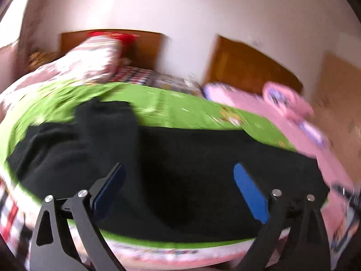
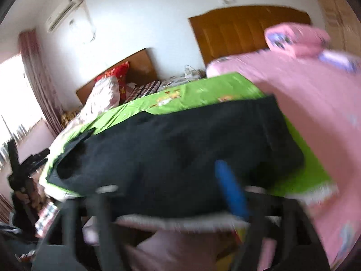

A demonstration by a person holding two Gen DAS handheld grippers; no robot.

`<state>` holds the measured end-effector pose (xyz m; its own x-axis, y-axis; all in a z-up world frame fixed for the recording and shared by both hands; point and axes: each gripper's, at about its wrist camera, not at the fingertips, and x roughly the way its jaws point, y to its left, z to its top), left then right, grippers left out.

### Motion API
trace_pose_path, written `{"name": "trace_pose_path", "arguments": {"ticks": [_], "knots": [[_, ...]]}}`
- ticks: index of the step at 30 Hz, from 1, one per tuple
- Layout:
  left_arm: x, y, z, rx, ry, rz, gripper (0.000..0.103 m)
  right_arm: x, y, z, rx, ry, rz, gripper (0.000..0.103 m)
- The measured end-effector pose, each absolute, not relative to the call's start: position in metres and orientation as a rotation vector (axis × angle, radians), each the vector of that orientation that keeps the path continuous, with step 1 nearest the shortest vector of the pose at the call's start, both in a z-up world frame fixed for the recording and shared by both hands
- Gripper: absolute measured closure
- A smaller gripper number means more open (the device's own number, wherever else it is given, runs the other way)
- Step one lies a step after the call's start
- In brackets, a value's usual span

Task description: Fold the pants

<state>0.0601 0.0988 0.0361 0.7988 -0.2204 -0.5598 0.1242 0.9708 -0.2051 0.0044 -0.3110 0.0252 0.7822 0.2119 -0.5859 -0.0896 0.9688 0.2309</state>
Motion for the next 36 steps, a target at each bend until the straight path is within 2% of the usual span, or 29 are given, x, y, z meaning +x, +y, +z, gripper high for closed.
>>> {"name": "trace_pose_path", "arguments": {"ticks": [4,8,9,14,19,22,26,29,34,35,36], "knots": [[0.09,0.037,0.011,-0.023,0.761,-0.275,0.004,0.053,-0.275,0.014,0.028,0.737,0.135,0.011],[0.113,0.022,-0.028,0.047,0.9,-0.234,0.004,0.071,-0.275,-0.027,0.005,0.894,0.093,0.012],[0.115,0.025,-0.038,0.04,0.918,-0.237,0.004,0.065,-0.282,-0.033,0.018,0.871,0.109,0.011],[0.102,0.04,-0.03,-0.004,0.859,-0.305,0.003,0.054,-0.281,-0.021,0.042,0.86,0.066,0.011],[0.084,0.139,0.016,-0.12,0.678,-0.156,0.002,0.049,-0.259,0.018,0.049,0.733,0.119,0.011],[0.083,0.237,0.011,-0.296,0.711,0.041,0.002,0.055,-0.226,0.04,0.032,0.662,0.272,0.011],[0.041,0.345,-0.005,-0.565,0.681,0.246,0.002,0.075,-0.142,0.066,-0.066,0.583,0.557,0.011],[0.021,0.365,-0.017,-0.603,0.681,0.304,0.002,0.101,-0.053,0.08,-0.212,0.544,0.827,0.013],[0.012,0.372,-0.037,-0.674,0.682,0.33,0.003,0.156,0.114,0.077,-0.442,0.661,1.179,0.015],[0.013,0.376,-0.038,-0.684,0.67,0.345,0.005,0.168,0.152,0.074,-0.506,0.687,1.241,0.017],[0.013,0.379,-0.039,-0.697,0.663,0.362,0.006,0.178,0.176,0.072,-0.538,0.703,1.275,0.026]]}}
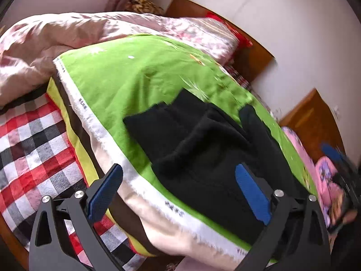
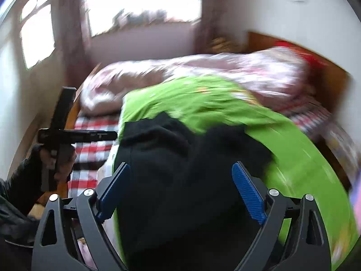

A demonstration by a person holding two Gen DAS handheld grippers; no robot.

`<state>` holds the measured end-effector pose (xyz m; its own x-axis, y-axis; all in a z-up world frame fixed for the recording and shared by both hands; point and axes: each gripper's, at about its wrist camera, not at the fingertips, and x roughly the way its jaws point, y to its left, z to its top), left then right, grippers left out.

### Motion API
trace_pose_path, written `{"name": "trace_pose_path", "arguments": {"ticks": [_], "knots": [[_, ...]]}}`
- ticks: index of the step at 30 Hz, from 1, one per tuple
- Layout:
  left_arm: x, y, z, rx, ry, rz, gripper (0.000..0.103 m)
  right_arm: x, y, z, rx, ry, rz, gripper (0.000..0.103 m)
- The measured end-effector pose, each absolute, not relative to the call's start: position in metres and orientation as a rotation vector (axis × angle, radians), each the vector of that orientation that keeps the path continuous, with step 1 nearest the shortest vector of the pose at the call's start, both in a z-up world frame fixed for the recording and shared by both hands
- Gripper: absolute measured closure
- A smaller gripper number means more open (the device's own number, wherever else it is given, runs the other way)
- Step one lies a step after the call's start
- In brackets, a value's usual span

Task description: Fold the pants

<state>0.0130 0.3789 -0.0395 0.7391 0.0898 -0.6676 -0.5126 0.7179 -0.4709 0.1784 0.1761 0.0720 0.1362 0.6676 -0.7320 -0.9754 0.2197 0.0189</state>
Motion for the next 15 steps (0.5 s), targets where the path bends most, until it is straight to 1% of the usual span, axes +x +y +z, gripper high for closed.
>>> {"name": "trace_pose_path", "arguments": {"ticks": [1,4,5,7,11,15], "knots": [[0.014,0.381,-0.04,-0.705,0.661,0.371,0.009,0.188,0.202,0.069,-0.562,0.73,1.307,0.029],[0.022,0.394,-0.045,-0.73,0.663,0.388,0.019,0.212,0.266,0.053,-0.631,0.792,1.36,0.031],[0.024,0.399,-0.047,-0.744,0.661,0.398,0.019,0.219,0.286,0.044,-0.651,0.828,1.378,0.032],[0.026,0.409,-0.049,-0.78,0.648,0.414,0.019,0.225,0.306,0.032,-0.702,0.857,1.4,0.038],[0.039,0.423,-0.063,-0.817,0.675,0.417,0.026,0.23,0.343,0.0,-0.806,0.946,1.436,0.047],[0.054,0.429,-0.082,-0.842,0.712,0.429,0.031,0.226,0.357,-0.03,-0.9,1.007,1.444,0.066]]}}
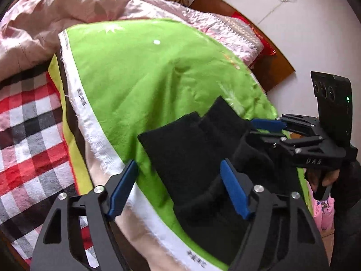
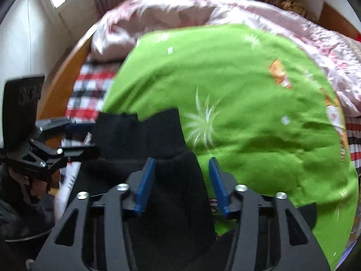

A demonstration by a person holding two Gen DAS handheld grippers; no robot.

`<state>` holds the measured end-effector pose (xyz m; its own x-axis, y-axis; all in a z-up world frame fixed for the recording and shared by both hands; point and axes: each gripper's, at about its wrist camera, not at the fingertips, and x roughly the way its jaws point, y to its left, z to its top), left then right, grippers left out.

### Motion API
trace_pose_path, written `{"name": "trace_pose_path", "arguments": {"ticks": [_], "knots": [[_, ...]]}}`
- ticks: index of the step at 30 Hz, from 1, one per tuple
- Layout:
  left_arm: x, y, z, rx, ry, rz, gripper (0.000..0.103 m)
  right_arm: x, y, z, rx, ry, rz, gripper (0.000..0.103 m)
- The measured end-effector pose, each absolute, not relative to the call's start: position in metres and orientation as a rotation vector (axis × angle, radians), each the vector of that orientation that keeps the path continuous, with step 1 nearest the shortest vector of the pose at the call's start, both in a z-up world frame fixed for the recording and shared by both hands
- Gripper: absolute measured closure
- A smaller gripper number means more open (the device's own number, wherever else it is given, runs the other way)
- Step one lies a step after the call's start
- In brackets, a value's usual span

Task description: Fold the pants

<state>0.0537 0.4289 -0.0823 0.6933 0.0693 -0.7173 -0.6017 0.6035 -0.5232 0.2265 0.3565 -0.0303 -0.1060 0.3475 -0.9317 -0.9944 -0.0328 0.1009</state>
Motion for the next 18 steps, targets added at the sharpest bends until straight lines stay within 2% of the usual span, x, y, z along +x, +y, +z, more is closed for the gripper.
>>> {"name": "trace_pose_path", "arguments": {"ticks": [1,3,4,5,7,14,18], "knots": [[0.055,0.429,-0.084,-0.843,0.712,0.436,0.032,0.225,0.355,-0.031,-0.893,1.003,1.453,0.068],[0.055,0.429,-0.085,-0.831,0.699,0.451,0.043,0.223,0.348,-0.028,-0.877,0.971,1.445,0.074],[0.054,0.429,-0.083,-0.819,0.695,0.465,0.063,0.223,0.346,-0.027,-0.874,0.955,1.438,0.081],[0.052,0.43,-0.082,-0.809,0.691,0.479,0.079,0.222,0.345,-0.026,-0.874,0.935,1.424,0.083],[0.044,0.432,-0.073,-0.818,0.659,0.478,0.095,0.215,0.34,-0.02,-0.879,0.884,1.399,0.085],[0.042,0.418,-0.029,-0.69,0.585,0.505,0.098,0.222,0.333,0.006,-0.807,0.799,1.365,0.087],[0.059,0.409,-0.024,-0.593,0.64,0.55,0.098,0.226,0.342,-0.012,-0.833,0.801,1.316,0.087]]}}
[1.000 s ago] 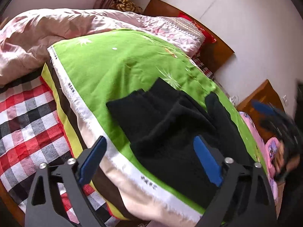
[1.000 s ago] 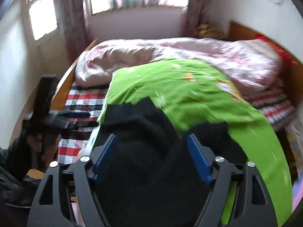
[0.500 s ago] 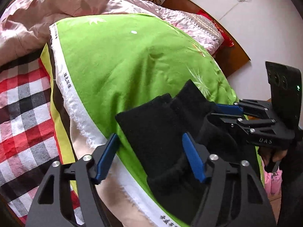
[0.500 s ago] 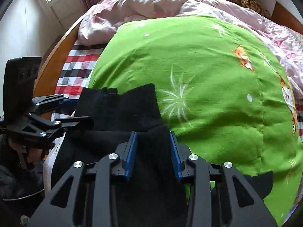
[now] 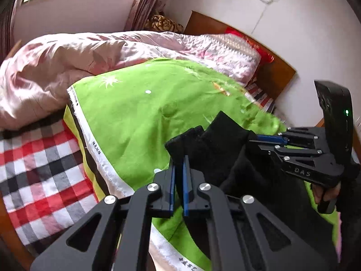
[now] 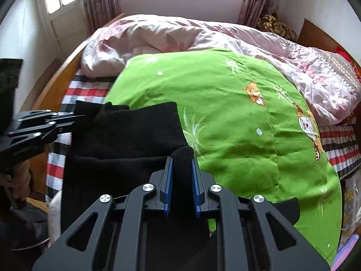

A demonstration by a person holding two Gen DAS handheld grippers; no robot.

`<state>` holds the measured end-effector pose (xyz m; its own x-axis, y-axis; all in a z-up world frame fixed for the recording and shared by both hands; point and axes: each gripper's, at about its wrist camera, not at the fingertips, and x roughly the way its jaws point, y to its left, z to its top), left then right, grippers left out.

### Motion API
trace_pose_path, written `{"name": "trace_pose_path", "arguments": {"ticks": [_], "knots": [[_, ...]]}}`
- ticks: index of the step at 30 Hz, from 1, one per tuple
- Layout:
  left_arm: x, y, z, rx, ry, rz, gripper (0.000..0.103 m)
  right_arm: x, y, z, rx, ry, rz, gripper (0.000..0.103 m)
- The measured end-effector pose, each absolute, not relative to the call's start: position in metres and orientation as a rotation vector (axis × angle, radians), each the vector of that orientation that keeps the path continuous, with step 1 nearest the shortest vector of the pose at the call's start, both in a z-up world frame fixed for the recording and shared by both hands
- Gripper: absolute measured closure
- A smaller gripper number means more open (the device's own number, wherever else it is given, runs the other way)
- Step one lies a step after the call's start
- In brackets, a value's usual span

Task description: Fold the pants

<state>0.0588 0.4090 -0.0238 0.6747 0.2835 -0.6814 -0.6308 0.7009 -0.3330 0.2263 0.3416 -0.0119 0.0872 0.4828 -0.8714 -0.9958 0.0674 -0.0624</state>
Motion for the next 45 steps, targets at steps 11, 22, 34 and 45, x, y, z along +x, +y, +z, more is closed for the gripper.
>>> {"name": "trace_pose_path", "arguments": {"ticks": [11,22,34,45], "knots": [[0.079,0.418,-0.068,-0.579,0.734,0.638,0.076,0.25,0.345,-0.028,-0.723,0.912,1.244,0.061],[0.074,0.351,-0.002,-0.481,0.609,0.387,0.006,0.35,0.134,0.035,-0.111,1.021,0.963,0.041],[0.132,0.333,-0.046,-0.528,0.864,0.292,0.006,0.342,0.099,-0.051,0.24,1.289,1.002,0.07],[0.036,0.398,-0.025,-0.748,0.625,0.476,0.006,0.234,0.188,0.053,-0.044,0.936,1.255,0.09]]}}
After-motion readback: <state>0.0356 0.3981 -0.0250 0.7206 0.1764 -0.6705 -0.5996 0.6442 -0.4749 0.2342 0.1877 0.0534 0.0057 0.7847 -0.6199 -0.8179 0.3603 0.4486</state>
